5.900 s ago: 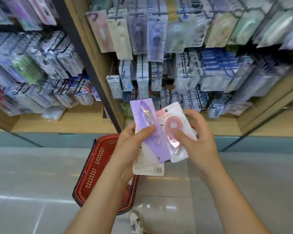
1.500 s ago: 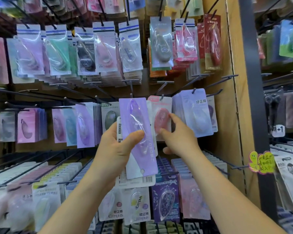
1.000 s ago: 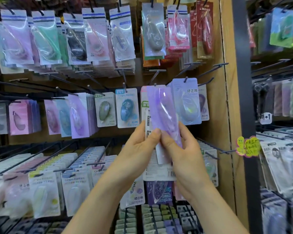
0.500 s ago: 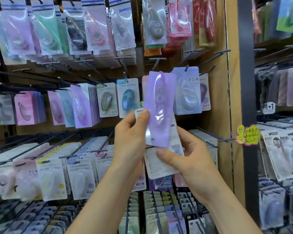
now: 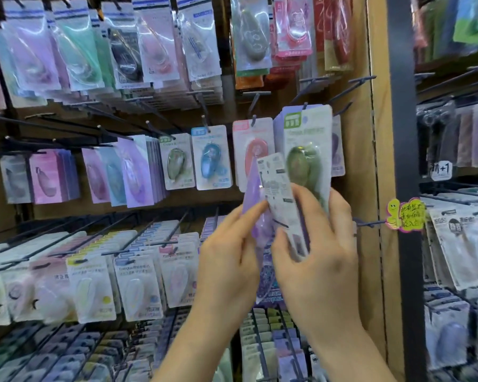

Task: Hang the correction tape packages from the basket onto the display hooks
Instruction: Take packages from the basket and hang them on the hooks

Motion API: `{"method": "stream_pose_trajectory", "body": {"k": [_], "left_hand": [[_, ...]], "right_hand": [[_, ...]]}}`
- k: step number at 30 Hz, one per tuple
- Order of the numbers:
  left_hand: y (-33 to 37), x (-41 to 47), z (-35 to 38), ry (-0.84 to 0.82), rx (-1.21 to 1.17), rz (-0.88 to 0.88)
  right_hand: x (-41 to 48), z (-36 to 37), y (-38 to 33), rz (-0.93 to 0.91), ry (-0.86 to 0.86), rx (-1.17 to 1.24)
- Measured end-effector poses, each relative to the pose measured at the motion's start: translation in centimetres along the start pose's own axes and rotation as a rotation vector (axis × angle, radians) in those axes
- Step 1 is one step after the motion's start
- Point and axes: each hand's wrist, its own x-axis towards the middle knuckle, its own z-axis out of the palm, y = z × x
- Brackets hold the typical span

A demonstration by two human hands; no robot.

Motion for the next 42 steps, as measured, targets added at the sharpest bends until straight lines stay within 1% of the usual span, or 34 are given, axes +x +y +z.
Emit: {"method": "stream_pose_trajectory", "body": {"k": [2, 3, 4, 5, 8, 10, 11, 12, 14, 16, 17, 18, 19, 20, 21, 22, 23, 26, 30, 34, 37, 39, 42], "left_hand": [[1.0, 0.0, -0.3, -0.062, -0.305, -0.194], [1.4, 0.0, -0.5, -0.122, -0.467, -0.251], [1.9, 0.1, -0.7, -0.171, -0.576, -0.26], [2.1, 0.2, -0.8, -0.189, -0.635, -0.251], [2.5, 0.0, -1.2, -0.187, -0.781, -0.294], [2.5, -0.3, -1.4, -0.247, -0.832, -0.294], [2.5, -0.5, -1.5, -0.267, -0.822, -0.274], [2.6, -0.7, -1.5, -0.252, -0.802, -0.264], [2.4, -0.8, -1.2, -0.112, -0.738, -0.307], [2.2, -0.5, -0.9, 0.031, -0.725, -0.416], [1.9, -0.4, -0.9, 0.084, -0.747, -0.472], [1.6, -0.3, -1.0, 0.121, -0.777, -0.508], [1.2, -0.2, -1.2, 0.147, -0.811, -0.52], [1.0, -0.1, -1.5, 0.163, -0.842, -0.527], [0.6, -0.1, -1.7, 0.169, -0.87, -0.531], [0.4, -0.1, -1.8, 0.164, -0.901, -0.535], [0.2, -0.3, -1.8, 0.154, -0.931, -0.537], [0.2, -0.9, -1.2, 0.115, -1.015, -0.553], [0.4, -1.8, -0.4, 0.029, -1.081, -0.595], [0.2, -2.0, -0.4, -0.043, -1.085, -0.667], [0.1, -1.6, 0.1, -0.011, -0.917, -0.669], [0.5, -1.0, 0.7, 0.064, -0.73, -0.615], [0.8, -0.1, 1.5, 0.236, -0.483, -0.473]], "right_hand": [[-0.2, 0.6, -0.2, -0.067, 0.026, -0.069], [-0.3, 0.7, -0.4, -0.082, 0.02, -0.087], [-0.3, 0.8, -0.5, -0.088, 0.008, -0.104], [-0.4, 0.9, -0.7, -0.082, -0.008, -0.12], [-0.5, 0.6, -1.2, -0.044, -0.059, -0.15], [-0.4, 0.5, -1.7, -0.049, -0.068, -0.184], [-0.2, 0.5, -1.9, -0.055, -0.074, -0.191], [-0.1, 0.5, -2.1, -0.05, -0.087, -0.181], [-0.1, 0.4, -2.1, -0.047, -0.148, -0.128], [-0.3, -0.2, -1.7, -0.024, -0.25, -0.002], [-0.4, -0.6, -1.6, 0.043, -0.307, 0.121], [-0.2, -1.2, -1.5, 0.161, -0.336, 0.282], [0.0, -1.8, -1.3, 0.29, -0.325, 0.449], [0.2, -2.2, -0.7, 0.407, -0.269, 0.577], [0.4, -2.4, 0.1, 0.482, -0.187, 0.626], [0.7, -2.4, 0.7, 0.53, -0.125, 0.625], [0.9, -2.3, 1.1, 0.573, -0.099, 0.63], [1.0, -1.5, 1.3, 0.692, -0.14, 0.749], [1.7, -1.5, 0.2, 0.758, -0.217, 0.963], [2.2, -1.7, 0.7, 0.782, -0.232, 0.993], [1.9, -1.8, 1.1, 0.743, -0.203, 0.937], [1.7, -2.0, 1.3, 0.691, -0.174, 0.862], [1.6, -2.4, 1.4, 0.618, -0.108, 0.786]]}}
